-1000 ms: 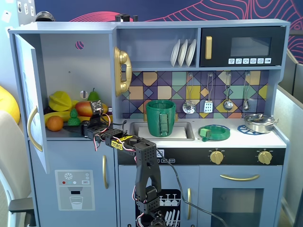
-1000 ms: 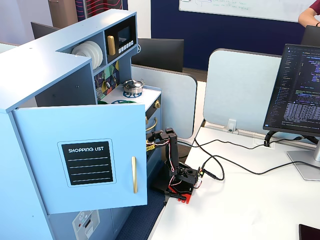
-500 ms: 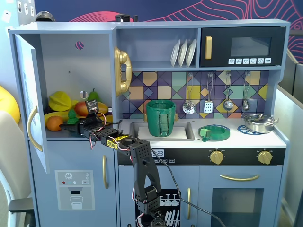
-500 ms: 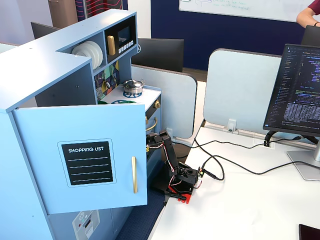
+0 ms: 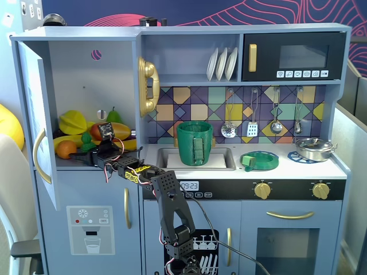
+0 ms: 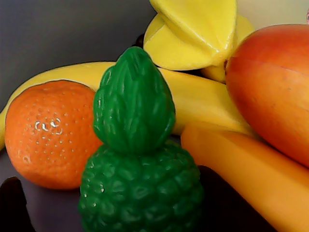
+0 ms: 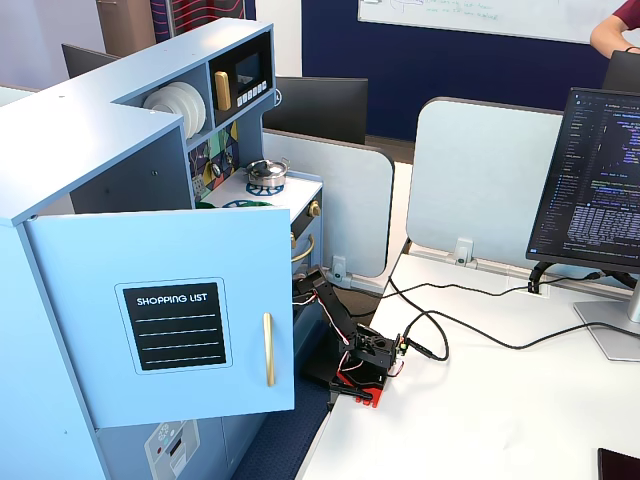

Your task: Pick up the green pineapple from the left cabinet and place it in the green recipient

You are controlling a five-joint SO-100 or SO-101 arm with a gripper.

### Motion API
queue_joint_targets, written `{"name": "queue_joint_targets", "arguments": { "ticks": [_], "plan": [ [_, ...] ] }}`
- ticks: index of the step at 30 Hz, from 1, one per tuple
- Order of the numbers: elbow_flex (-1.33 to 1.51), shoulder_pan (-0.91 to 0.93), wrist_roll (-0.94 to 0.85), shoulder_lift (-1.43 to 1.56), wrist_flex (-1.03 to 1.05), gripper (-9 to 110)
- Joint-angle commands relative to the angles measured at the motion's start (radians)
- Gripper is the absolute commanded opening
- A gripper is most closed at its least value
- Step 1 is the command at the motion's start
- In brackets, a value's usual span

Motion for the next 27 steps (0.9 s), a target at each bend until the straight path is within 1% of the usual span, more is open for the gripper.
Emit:
{"name": "queue_joint_targets", "arguments": {
  "ticks": [1,3,4,11,15,21,27],
  "plan": [
    [-0.098,-0.015,-0.029,0.0,0.011,30],
    [-0.114,-0.017,-0.078,-0.009,0.035,9],
    [-0.121,-0.017,-0.1,-0.014,0.049,1],
    [-0.127,-0.008,-0.138,-0.003,0.083,0],
    [-0.064,-0.011,-0.224,0.081,0.081,0],
    [0.186,-0.029,-0.295,0.36,0.083,0],
    [0.43,-0.067,-0.305,0.687,0.115,0]
  ]
}}
